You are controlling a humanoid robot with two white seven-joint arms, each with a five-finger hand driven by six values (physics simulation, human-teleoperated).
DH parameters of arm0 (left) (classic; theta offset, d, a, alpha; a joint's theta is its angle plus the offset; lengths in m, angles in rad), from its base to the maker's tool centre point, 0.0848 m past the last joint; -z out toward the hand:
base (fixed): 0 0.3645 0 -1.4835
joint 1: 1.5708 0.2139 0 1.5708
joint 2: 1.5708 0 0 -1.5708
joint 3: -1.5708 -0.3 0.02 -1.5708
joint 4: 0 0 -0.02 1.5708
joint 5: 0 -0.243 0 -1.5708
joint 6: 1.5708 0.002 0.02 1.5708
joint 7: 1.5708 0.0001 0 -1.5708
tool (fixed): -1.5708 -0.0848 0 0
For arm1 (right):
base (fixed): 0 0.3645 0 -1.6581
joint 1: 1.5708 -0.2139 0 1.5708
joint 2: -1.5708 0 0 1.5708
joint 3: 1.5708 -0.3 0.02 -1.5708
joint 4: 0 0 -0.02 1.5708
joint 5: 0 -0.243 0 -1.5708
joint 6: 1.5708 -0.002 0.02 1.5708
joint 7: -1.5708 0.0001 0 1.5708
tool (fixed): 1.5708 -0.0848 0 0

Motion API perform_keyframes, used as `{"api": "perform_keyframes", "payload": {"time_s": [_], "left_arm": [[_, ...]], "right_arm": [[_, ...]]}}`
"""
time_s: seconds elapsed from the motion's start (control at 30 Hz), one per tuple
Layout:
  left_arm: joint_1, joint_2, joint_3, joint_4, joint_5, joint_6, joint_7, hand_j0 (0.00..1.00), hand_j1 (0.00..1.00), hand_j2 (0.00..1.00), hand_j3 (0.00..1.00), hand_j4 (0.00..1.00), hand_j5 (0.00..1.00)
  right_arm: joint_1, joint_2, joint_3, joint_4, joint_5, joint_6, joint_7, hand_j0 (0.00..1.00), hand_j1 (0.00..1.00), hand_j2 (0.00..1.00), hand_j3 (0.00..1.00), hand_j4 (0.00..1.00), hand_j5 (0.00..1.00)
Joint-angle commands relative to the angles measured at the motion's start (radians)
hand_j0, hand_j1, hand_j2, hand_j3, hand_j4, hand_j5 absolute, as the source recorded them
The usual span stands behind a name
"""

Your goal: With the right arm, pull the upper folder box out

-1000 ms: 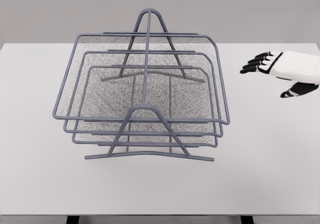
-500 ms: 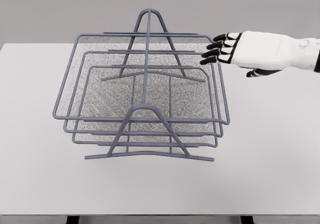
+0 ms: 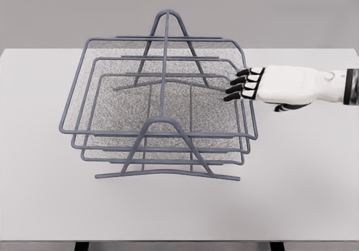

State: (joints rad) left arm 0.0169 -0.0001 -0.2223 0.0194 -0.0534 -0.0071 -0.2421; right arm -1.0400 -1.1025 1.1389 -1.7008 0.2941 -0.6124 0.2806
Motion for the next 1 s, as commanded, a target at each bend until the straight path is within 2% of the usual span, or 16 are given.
{"api": "perform_keyframes", "payload": {"time_s": [0.0,0.13,0.23,0.33,0.63,0.83,0.97], "left_arm": [[0.000,0.000,0.000,0.001,0.000,0.001,0.000,1.00,1.00,1.00,1.00,1.00,1.00],[0.000,0.000,0.000,0.001,0.000,-0.001,0.000,1.00,1.00,1.00,1.00,1.00,1.00],[0.000,0.000,0.000,0.001,0.000,-0.001,0.000,1.00,1.00,1.00,1.00,1.00,1.00],[0.000,0.000,0.000,0.001,0.000,0.001,0.000,1.00,1.00,1.00,1.00,1.00,1.00],[0.000,0.000,0.000,0.001,0.000,-0.001,0.000,1.00,1.00,1.00,1.00,1.00,1.00],[0.000,0.000,0.000,0.001,0.000,-0.001,0.000,1.00,1.00,1.00,1.00,1.00,1.00],[0.000,0.000,0.000,0.001,0.000,-0.001,0.000,1.00,1.00,1.00,1.00,1.00,1.00]], "right_arm": [[0.006,-0.048,0.004,0.001,-0.006,0.001,-0.003,1.00,1.00,1.00,1.00,1.00,1.00],[0.051,-0.054,0.005,0.003,-0.004,0.001,-0.001,1.00,1.00,1.00,1.00,1.00,1.00],[0.057,-0.077,0.005,0.003,-0.004,0.001,-0.001,1.00,1.00,1.00,1.00,1.00,1.00],[0.057,-0.165,0.002,0.004,-0.004,0.001,-0.003,1.00,1.00,1.00,1.00,1.00,1.00],[0.055,-0.336,-0.008,0.003,-0.004,0.001,-0.004,1.00,1.00,1.00,1.00,1.00,1.00],[0.057,-0.416,-0.008,0.004,-0.004,0.001,-0.004,1.00,1.00,1.00,1.00,1.00,1.00],[0.058,-0.431,-0.010,0.004,-0.004,0.001,-0.006,1.00,1.00,1.00,1.00,1.00,1.00]]}}
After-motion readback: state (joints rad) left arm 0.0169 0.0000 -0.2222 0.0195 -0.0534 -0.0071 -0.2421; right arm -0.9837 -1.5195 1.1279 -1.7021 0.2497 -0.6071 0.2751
